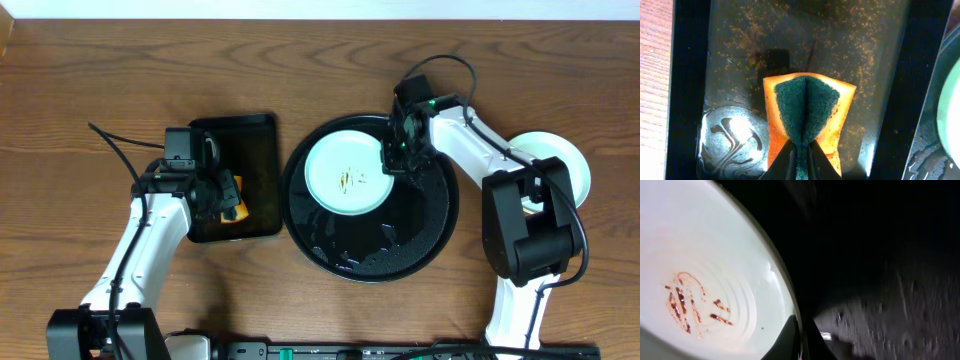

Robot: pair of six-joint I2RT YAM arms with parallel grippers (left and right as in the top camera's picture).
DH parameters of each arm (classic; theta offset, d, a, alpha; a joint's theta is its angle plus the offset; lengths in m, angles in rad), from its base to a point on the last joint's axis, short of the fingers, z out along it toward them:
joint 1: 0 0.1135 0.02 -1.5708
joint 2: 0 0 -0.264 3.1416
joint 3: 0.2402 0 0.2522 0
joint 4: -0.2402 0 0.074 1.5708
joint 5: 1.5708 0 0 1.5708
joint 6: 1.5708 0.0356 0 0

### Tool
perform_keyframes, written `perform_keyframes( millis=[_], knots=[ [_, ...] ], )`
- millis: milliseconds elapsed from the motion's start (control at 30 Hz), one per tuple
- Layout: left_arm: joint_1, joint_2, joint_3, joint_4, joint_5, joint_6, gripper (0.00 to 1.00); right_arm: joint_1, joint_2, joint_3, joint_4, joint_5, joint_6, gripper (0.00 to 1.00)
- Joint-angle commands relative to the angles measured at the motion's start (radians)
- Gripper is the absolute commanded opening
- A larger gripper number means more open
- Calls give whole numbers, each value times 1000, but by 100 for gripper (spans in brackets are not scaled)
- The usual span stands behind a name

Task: Clean dirty plates on tray and stack at the side
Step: 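Move the right gripper to the remaining light-blue plate and grip its rim, then lift the sponge from the black tray with the left gripper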

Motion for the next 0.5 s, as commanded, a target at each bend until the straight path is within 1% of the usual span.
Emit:
perform_keyframes(
  millis=[0, 100, 167, 467],
  knots=[
    [-3, -6, 1, 11, -13, -5, 9, 15, -8, -3, -71, 49, -2, 1],
    [-3, 5, -5, 31, -13, -5, 9, 15, -8, -3, -133, 107, -2, 1],
    [-3, 41, -11, 53, -13, -5, 9, 15, -8, -3, -158, 138, -2, 1],
    [-3, 206, -11, 129, -5, -5, 8, 15, -8, -3, -162, 142, -10, 1]
  ],
)
